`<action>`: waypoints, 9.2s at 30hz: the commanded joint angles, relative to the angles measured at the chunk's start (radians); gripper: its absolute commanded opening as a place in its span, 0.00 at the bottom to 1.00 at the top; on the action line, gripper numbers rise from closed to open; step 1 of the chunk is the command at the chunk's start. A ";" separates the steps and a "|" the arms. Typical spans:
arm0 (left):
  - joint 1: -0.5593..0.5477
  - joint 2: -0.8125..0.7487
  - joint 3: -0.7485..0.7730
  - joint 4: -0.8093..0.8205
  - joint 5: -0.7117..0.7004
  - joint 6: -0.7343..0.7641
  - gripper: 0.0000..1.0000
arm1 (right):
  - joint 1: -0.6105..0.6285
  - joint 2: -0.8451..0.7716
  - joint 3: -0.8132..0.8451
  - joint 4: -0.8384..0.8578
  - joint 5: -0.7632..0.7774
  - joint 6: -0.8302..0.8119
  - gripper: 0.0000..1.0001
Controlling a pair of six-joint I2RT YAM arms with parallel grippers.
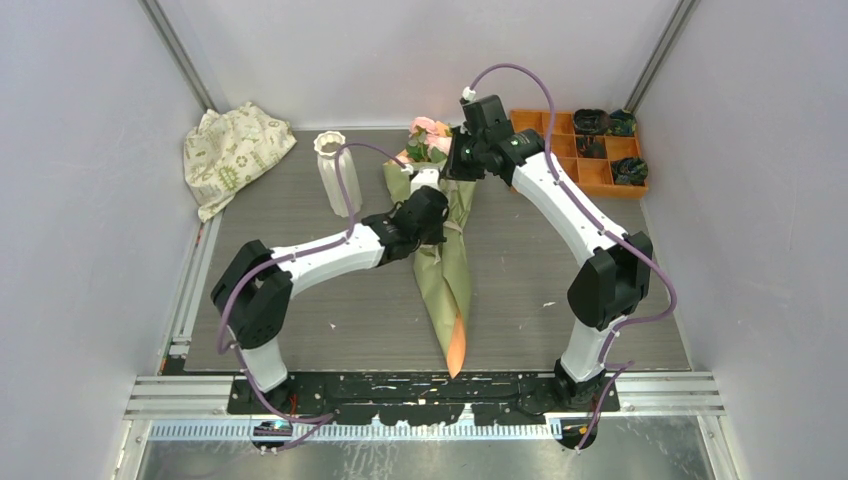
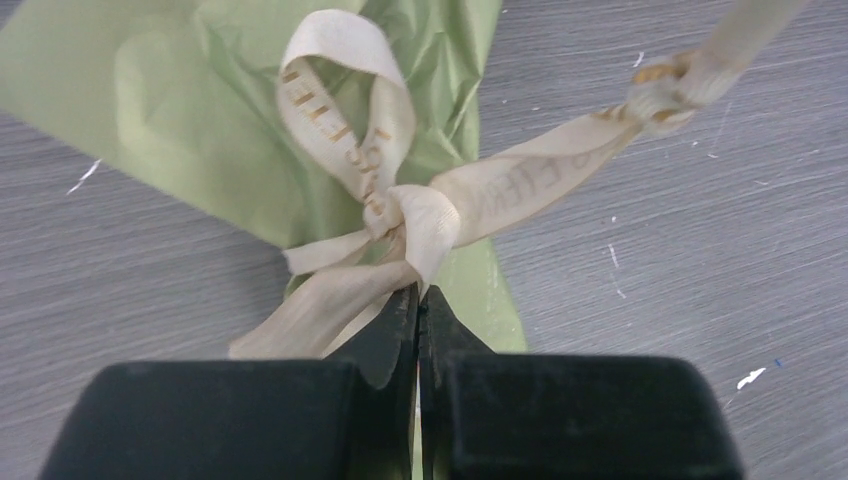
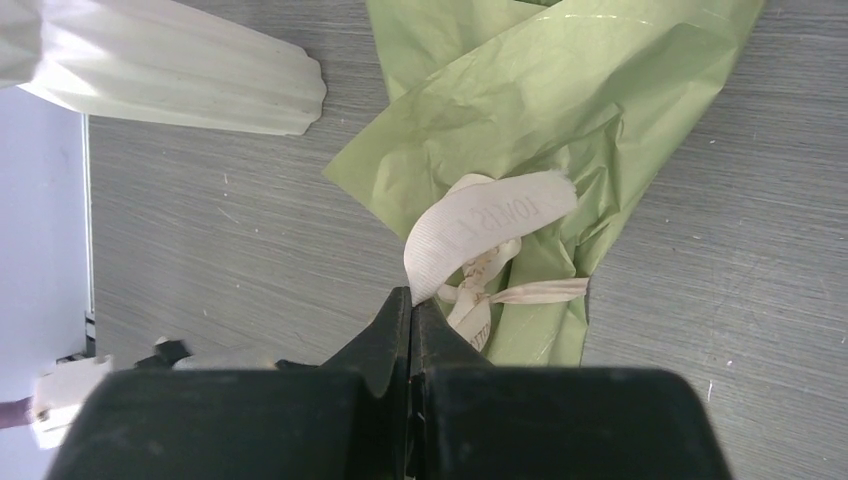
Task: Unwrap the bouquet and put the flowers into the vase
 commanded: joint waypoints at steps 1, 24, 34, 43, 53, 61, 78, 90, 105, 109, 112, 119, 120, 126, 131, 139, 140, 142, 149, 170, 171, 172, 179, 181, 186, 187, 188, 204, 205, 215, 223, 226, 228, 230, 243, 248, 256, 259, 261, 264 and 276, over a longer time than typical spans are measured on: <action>-0.005 -0.163 -0.022 -0.037 -0.129 0.008 0.00 | 0.004 -0.057 0.017 0.042 0.048 -0.006 0.01; 0.099 -0.524 -0.342 -0.153 -0.370 -0.016 0.00 | -0.253 -0.098 -0.058 -0.021 0.205 -0.004 0.01; 0.200 -0.532 -0.405 -0.180 -0.362 -0.059 0.00 | -0.450 -0.104 -0.088 -0.044 0.220 0.023 0.01; 0.308 -0.584 -0.454 -0.240 -0.358 -0.102 0.00 | -0.572 -0.126 -0.090 -0.044 0.250 0.019 0.01; 0.373 -0.706 -0.477 -0.322 -0.404 -0.100 0.00 | -0.701 -0.138 -0.087 -0.068 0.355 0.018 0.01; 0.409 -0.727 -0.491 -0.354 -0.412 -0.104 0.00 | -0.771 -0.130 -0.113 -0.072 0.370 0.028 0.01; 0.420 -0.809 -0.528 -0.119 0.049 0.059 0.54 | -0.656 -0.222 -0.198 0.030 0.305 0.063 0.70; 0.286 -0.604 -0.452 0.108 0.367 0.059 0.35 | -0.173 -0.287 -0.390 0.188 0.007 0.086 0.48; 0.164 -0.191 -0.338 0.232 0.422 0.001 0.17 | -0.020 -0.182 -0.538 0.230 -0.089 0.105 0.34; 0.165 -0.136 -0.308 0.239 0.427 -0.017 0.21 | -0.020 -0.144 -0.548 0.249 -0.102 0.113 0.36; 0.164 -0.109 -0.289 0.236 0.426 -0.025 0.27 | -0.020 -0.116 -0.549 0.254 -0.101 0.114 0.38; 0.165 -0.084 -0.259 0.221 0.396 -0.024 0.35 | -0.020 -0.068 -0.547 0.271 -0.091 0.116 0.41; 0.165 -0.079 -0.256 0.220 0.394 -0.023 0.36 | -0.019 -0.064 -0.544 0.273 -0.087 0.118 0.42; 0.165 -0.043 -0.219 0.212 0.396 -0.016 0.37 | -0.020 -0.052 -0.524 0.264 -0.061 0.116 0.43; 0.164 -0.009 -0.205 0.214 0.408 -0.019 0.37 | -0.020 -0.062 -0.520 0.256 -0.026 0.114 0.44; 0.164 0.000 -0.204 0.211 0.400 -0.017 0.37 | -0.020 -0.088 -0.516 0.246 0.016 0.114 0.43; 0.163 0.003 -0.204 0.211 0.401 -0.017 0.37 | -0.020 -0.093 -0.515 0.246 0.024 0.111 0.44; 0.164 0.008 -0.202 0.211 0.405 -0.019 0.37 | -0.021 -0.087 -0.504 0.239 0.031 0.107 0.44; 0.159 0.025 -0.194 0.210 0.414 -0.022 0.36 | -0.021 -0.053 -0.488 0.241 0.038 0.112 0.44; 0.159 0.039 -0.177 0.204 0.414 -0.016 0.31 | -0.021 0.007 -0.525 0.289 -0.045 0.146 0.40; 0.159 0.042 -0.176 0.204 0.415 -0.016 0.31 | -0.021 0.006 -0.527 0.288 -0.050 0.147 0.39; 0.159 0.045 -0.173 0.204 0.416 -0.015 0.29 | -0.021 0.005 -0.526 0.291 -0.057 0.147 0.38; 0.154 0.077 -0.130 0.190 0.414 -0.009 0.21 | -0.016 -0.017 -0.543 0.296 -0.089 0.152 0.29; 0.152 0.083 -0.120 0.186 0.413 -0.006 0.19 | -0.015 -0.013 -0.545 0.296 -0.097 0.152 0.25; 0.151 0.084 -0.111 0.182 0.405 0.000 0.13 | -0.011 -0.014 -0.556 0.309 -0.111 0.161 0.06; 0.149 0.082 -0.113 0.184 0.402 0.000 0.12 | -0.010 -0.016 -0.556 0.310 -0.108 0.161 0.01; 0.148 0.080 -0.116 0.184 0.397 0.001 0.10 | -0.010 -0.024 -0.555 0.307 -0.098 0.160 0.01; 0.151 -0.015 -0.164 0.067 0.212 0.039 0.00 | -0.032 -0.272 -0.525 0.116 0.255 0.086 0.01; 0.151 -0.019 -0.168 0.065 0.203 0.041 0.00 | -0.041 -0.291 -0.526 0.105 0.275 0.082 0.01; 0.159 -0.045 -0.193 0.052 0.180 0.042 0.00 | -0.214 -0.356 -0.558 0.072 0.244 0.028 0.01; 0.159 -0.037 -0.175 0.047 0.185 0.041 0.00 | -0.026 -0.297 -0.541 0.126 0.143 0.057 0.38; 0.158 -0.042 -0.178 0.045 0.181 0.042 0.00 | -0.011 -0.266 -0.569 0.181 0.050 0.088 0.40; 0.159 -0.045 -0.177 0.047 0.183 0.042 0.00 | -0.003 -0.237 -0.570 0.201 0.014 0.096 0.41; 0.158 -0.044 -0.175 0.046 0.186 0.040 0.00 | 0.003 -0.204 -0.563 0.216 -0.005 0.098 0.45; 0.159 -0.038 -0.172 0.048 0.195 0.038 0.00 | 0.041 -0.041 -0.520 0.292 -0.075 0.109 0.52; 0.158 -0.036 -0.172 0.049 0.198 0.037 0.00 | 0.046 -0.013 -0.488 0.288 -0.056 0.095 0.58; 0.158 -0.028 -0.169 0.049 0.207 0.030 0.00 | 0.047 0.032 -0.429 0.279 -0.032 0.089 0.57; 0.158 -0.028 -0.170 0.051 0.209 0.029 0.00 | 0.047 0.043 -0.418 0.277 -0.022 0.086 0.54; 0.157 -0.027 -0.172 0.052 0.210 0.030 0.00 | 0.048 0.047 -0.416 0.280 -0.016 0.087 0.50; 0.159 -0.025 -0.174 0.054 0.212 0.029 0.00 | 0.048 0.054 -0.415 0.281 0.001 0.086 0.44; 0.157 -0.022 -0.180 0.060 0.217 0.025 0.00 | 0.047 0.069 -0.404 0.286 0.002 0.099 0.60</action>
